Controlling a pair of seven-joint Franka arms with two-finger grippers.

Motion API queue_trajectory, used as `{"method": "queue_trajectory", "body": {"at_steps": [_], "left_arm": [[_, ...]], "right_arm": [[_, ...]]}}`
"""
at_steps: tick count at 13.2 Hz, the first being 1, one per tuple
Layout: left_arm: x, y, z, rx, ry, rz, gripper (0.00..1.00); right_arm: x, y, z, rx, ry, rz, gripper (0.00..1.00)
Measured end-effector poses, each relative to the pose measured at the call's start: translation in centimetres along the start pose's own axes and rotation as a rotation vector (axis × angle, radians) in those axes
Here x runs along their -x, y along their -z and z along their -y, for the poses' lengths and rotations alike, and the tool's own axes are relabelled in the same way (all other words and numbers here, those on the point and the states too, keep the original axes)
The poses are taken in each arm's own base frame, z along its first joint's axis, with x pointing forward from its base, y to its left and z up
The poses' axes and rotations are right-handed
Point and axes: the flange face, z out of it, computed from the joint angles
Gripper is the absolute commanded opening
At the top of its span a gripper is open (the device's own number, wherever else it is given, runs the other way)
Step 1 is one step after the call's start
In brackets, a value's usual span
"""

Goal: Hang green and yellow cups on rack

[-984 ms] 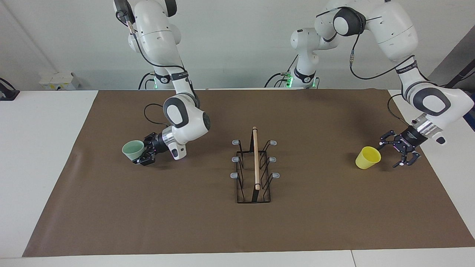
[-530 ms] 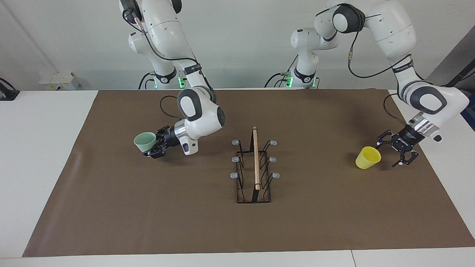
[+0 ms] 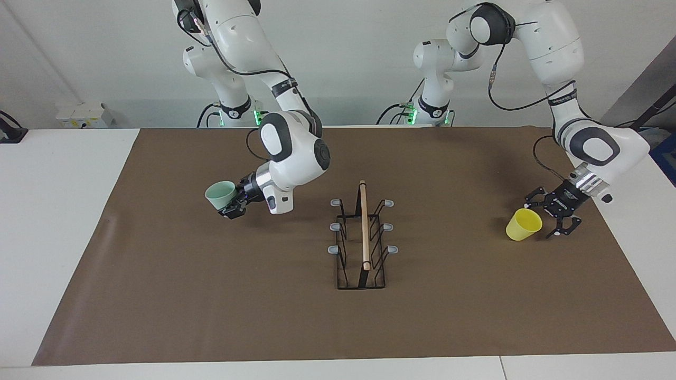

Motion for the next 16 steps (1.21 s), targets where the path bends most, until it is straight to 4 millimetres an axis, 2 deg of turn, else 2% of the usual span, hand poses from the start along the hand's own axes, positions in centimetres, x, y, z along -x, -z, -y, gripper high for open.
{"method": "queue_trajectory", "body": {"at_steps": [5, 9, 14, 15, 16], "left_arm": [[1.0, -1.8, 1.3, 0.030, 0.038, 0.050, 1.00], [2.3, -2.9, 1.6, 0.056, 0.037, 0.053, 1.00], [3.2, -3.9, 1.8, 0.075, 0.030, 0.044, 1.00], [3.4, -4.1, 1.9, 0.075, 0.029, 0.043, 0.93], [3.5, -4.2, 1.9, 0.075, 0.028, 0.042, 0.58]], "right_arm": [[4.0, 2.6, -3.3, -0.070, -0.127, -0.253, 0.00], [6.3, 6.1, -4.8, -0.143, -0.202, -0.432, 0.00], [14.0, 10.2, -6.0, -0.283, -0.336, -0.714, 0.00], [15.0, 10.7, -6.3, -0.308, -0.363, -0.783, 0.00], [15.4, 11.3, -6.6, -0.335, -0.382, -0.848, 0.00]]}}
